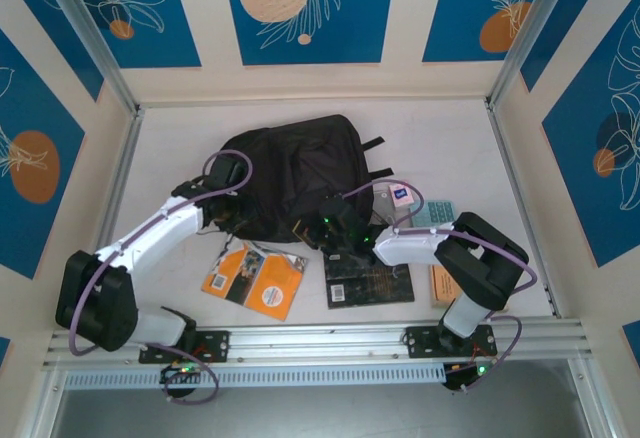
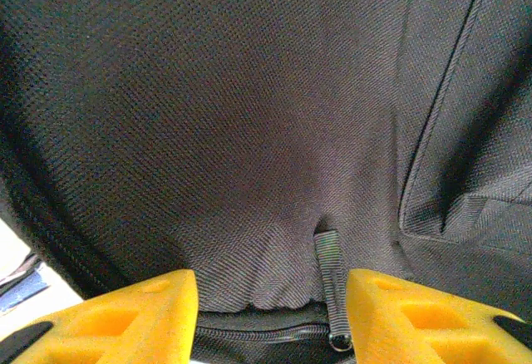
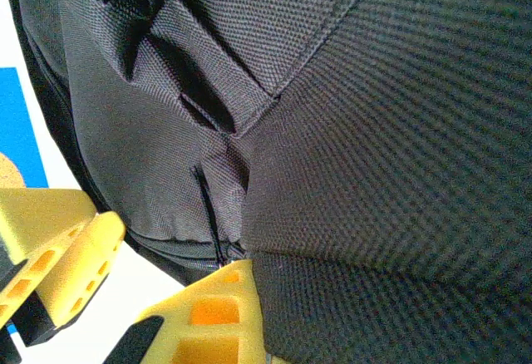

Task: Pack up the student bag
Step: Unzip the student bag at the center of the table.

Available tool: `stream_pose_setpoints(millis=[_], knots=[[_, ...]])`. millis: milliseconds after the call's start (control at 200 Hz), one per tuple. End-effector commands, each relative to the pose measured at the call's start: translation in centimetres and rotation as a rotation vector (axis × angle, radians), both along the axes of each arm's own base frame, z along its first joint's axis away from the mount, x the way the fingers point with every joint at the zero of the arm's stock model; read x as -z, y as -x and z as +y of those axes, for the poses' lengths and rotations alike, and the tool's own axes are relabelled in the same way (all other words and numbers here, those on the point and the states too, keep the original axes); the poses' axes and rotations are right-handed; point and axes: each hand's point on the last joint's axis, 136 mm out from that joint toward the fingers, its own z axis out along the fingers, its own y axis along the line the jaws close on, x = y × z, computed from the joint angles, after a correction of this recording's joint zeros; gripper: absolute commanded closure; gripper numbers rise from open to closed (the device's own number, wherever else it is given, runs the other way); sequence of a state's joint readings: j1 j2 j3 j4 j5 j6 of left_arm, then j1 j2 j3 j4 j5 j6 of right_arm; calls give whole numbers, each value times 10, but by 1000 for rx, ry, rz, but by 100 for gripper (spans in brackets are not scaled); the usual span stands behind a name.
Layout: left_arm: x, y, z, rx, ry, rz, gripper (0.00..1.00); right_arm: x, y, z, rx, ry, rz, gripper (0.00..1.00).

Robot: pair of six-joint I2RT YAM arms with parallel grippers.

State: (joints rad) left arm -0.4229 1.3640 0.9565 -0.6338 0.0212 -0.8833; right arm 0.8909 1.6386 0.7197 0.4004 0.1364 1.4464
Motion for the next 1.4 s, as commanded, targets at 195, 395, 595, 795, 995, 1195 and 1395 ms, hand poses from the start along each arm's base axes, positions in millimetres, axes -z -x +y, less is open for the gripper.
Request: stream_pose_setpoints(millis=[195, 395, 595, 795, 995, 1195, 1395], knots=[[-8, -5, -17, 83, 7, -5, 52, 6, 2, -1, -9, 31, -22, 100], [-7, -6, -42, 126, 23, 9, 54, 5, 2, 1, -14, 32, -22, 100], [19, -4, -55, 100, 50, 90, 55, 4, 3, 2, -18, 38, -28, 100], [36, 0, -59, 65, 11, 159, 59, 6, 3, 2, -14, 47, -25, 100], [54, 6, -50, 2, -35, 229, 68, 7, 3, 0, -4, 50, -23, 100], [69, 5, -52, -16, -41, 261, 68, 5, 3, 1, -3, 45, -27, 100], [84, 9, -41, -56, -84, 272, 71, 7, 4, 0, 1, 50, -20, 100]])
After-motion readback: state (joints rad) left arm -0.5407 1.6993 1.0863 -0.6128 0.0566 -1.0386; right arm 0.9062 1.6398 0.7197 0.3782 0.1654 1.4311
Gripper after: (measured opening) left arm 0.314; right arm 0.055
